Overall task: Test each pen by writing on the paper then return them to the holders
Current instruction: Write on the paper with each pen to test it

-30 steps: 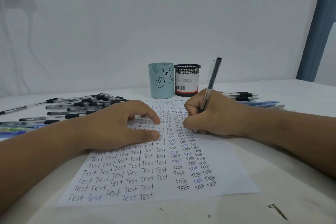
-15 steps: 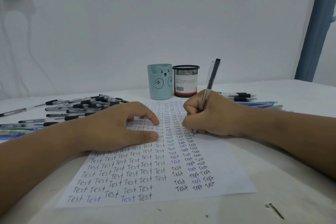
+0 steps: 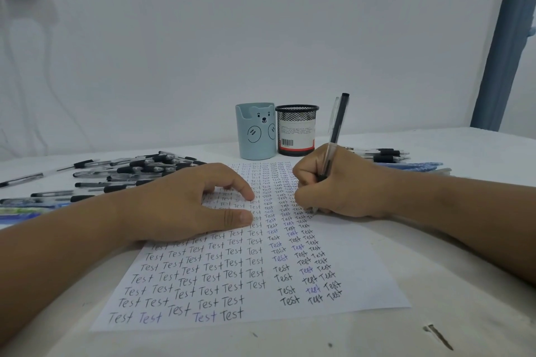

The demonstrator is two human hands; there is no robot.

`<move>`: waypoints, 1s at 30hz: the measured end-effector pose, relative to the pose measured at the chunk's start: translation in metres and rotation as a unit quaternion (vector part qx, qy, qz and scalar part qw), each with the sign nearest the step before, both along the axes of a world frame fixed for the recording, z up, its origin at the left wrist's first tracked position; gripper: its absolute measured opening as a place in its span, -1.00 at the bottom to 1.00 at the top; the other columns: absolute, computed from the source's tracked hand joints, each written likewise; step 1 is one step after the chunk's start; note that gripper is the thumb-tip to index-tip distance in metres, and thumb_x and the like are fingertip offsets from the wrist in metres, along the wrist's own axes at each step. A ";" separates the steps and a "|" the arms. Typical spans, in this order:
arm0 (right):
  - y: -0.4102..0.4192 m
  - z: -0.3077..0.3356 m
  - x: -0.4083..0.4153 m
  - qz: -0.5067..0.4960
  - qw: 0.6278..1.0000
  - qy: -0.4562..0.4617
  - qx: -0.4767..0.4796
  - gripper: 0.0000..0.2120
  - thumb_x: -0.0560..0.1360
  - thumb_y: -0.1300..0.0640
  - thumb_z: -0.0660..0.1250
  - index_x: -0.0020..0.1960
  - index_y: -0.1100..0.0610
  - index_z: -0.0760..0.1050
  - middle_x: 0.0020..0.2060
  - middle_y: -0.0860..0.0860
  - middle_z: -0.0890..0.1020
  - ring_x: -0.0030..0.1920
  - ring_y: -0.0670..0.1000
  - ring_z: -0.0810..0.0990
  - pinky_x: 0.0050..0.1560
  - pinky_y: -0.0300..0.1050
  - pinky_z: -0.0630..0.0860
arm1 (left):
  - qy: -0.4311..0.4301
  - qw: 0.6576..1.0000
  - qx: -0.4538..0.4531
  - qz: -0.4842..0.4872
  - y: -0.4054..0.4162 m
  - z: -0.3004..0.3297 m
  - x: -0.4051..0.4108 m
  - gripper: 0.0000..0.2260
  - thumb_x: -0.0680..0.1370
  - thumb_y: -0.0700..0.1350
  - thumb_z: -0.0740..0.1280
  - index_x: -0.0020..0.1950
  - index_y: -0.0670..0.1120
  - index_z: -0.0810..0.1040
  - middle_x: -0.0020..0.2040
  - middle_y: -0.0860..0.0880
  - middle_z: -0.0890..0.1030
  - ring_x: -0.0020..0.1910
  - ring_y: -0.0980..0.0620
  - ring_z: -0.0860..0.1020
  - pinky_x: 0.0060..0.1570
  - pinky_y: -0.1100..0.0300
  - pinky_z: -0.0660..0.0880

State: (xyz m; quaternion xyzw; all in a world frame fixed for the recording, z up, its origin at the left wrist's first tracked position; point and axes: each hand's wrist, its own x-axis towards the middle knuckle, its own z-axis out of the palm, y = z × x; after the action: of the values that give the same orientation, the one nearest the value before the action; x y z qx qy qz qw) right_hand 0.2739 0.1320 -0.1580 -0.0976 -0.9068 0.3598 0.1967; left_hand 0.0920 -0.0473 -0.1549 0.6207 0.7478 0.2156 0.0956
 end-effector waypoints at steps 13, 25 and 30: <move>0.000 0.000 -0.001 -0.001 1.000 0.007 0.014 -0.61 0.41 0.37 0.33 -0.46 0.14 0.23 -0.49 0.13 0.28 -0.42 0.04 0.29 -0.33 -0.11 0.25 | 0.004 1.000 0.003 -0.006 0.000 0.001 0.000 -0.62 0.33 0.38 0.35 0.13 0.45 0.50 0.14 0.54 0.41 0.13 0.56 0.34 0.01 0.52 0.28; 0.002 -0.001 -0.002 0.013 1.000 0.000 -0.016 -0.61 0.41 0.39 0.31 -0.46 0.16 0.20 -0.50 0.13 0.24 -0.40 0.06 0.32 -0.31 -0.06 0.28 | 0.002 1.000 0.002 -0.005 0.000 0.000 0.000 -0.62 0.32 0.38 0.36 0.12 0.46 0.50 0.16 0.51 0.44 0.13 0.51 0.38 0.09 0.44 0.30; 0.003 -0.002 -0.004 0.001 0.998 0.025 -0.062 -0.55 0.45 0.39 0.35 -0.48 0.12 0.23 -0.50 0.12 0.26 -0.50 0.01 0.32 -0.41 -0.18 0.30 | 0.001 1.000 -0.003 -0.003 0.000 0.001 0.000 -0.62 0.32 0.38 0.36 0.13 0.46 0.50 0.15 0.53 0.42 0.14 0.51 0.38 0.09 0.43 0.30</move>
State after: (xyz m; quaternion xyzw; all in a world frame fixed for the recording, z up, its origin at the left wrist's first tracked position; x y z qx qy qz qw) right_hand 0.2704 0.1351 -0.1601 -0.0996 -0.8779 0.4175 0.2122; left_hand 0.0924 -0.0476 -0.1542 0.6226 0.7468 0.2127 0.0974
